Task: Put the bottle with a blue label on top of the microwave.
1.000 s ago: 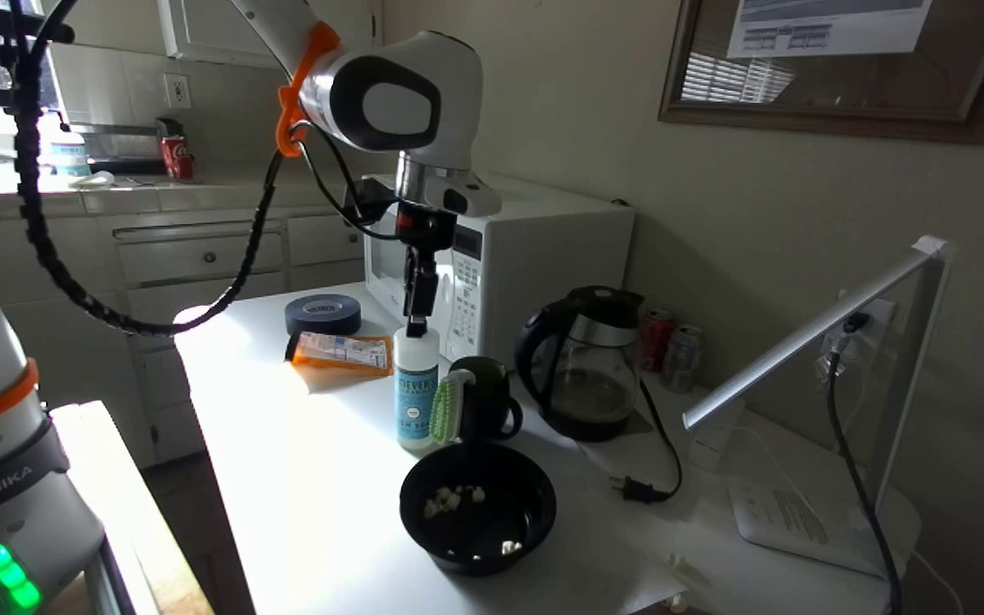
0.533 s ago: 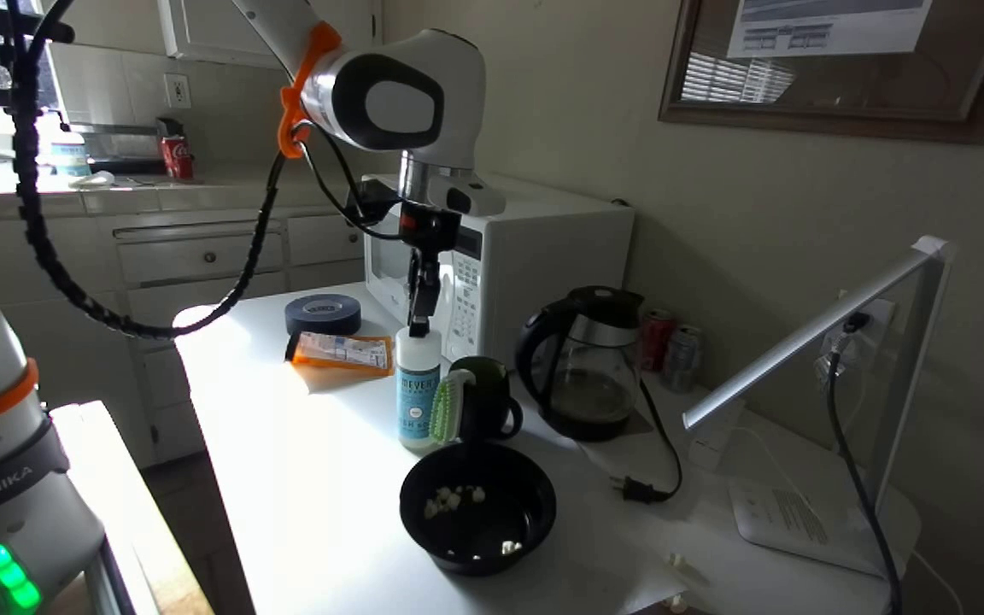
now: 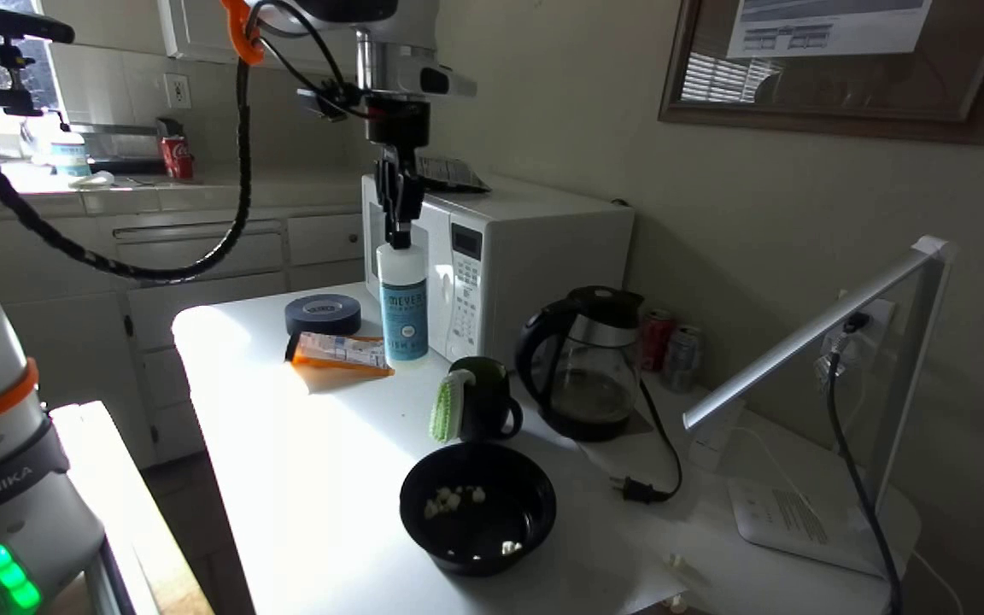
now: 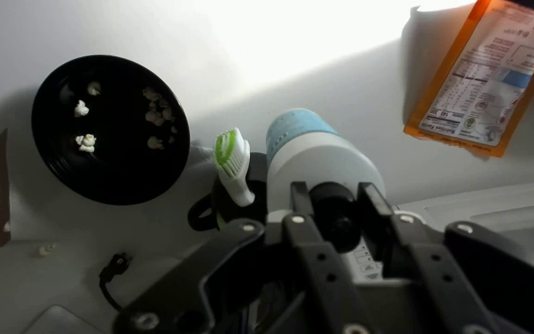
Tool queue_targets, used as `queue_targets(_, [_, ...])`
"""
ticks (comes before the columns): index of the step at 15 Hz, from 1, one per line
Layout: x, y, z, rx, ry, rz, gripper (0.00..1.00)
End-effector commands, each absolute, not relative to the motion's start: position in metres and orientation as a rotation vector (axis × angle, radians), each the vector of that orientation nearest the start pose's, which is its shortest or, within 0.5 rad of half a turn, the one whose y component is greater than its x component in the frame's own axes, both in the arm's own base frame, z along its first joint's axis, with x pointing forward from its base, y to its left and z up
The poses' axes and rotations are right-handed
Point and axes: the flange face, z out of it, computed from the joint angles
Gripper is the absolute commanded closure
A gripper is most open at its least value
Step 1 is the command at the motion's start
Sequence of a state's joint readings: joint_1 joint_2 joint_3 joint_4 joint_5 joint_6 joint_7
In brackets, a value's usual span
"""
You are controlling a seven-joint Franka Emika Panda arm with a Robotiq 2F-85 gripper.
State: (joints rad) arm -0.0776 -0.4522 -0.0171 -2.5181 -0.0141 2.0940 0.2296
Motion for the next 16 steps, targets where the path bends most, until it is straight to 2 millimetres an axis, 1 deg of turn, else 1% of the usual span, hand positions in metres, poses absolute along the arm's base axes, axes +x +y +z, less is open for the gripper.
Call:
queue_targets(1, [0.395, -0.034, 0.464, -3.110, 0.425, -0.042, 0.70])
queue_targets(2, [0.387, -0.030, 0.487, -3.112, 0.380, -0.052, 0.70])
queue_targets(3, [0.382, -0.027, 0.501, -3.111, 0.360, -0.069, 0.70])
queue_targets(4, [0.378, -0.027, 0.508, -3.111, 0.346, -0.083, 0.70])
queue_targets(6, [0.377, -0.027, 0.508, -3.112, 0.337, -0.081, 0.70])
queue_targets(7, [0.379, -0.021, 0.512, -3.101, 0.334, -0.107, 0.93])
queue_targets(8, [0.383, -0.015, 0.527, -3.120, 0.314, -0.164, 0.93])
queue_targets(11, [0.383, 0.002, 0.605, -3.172, 0.182, -0.354, 0.93])
queue_targets(13, [0.387, 0.013, 0.657, -3.160, 0.102, -0.464, 0.93])
queue_targets(15, [0.403, 0.022, 0.705, -3.118, 0.077, -0.571, 0.93])
queue_targets(16, [0.417, 0.027, 0.715, -3.096, 0.079, -0.577, 0.93])
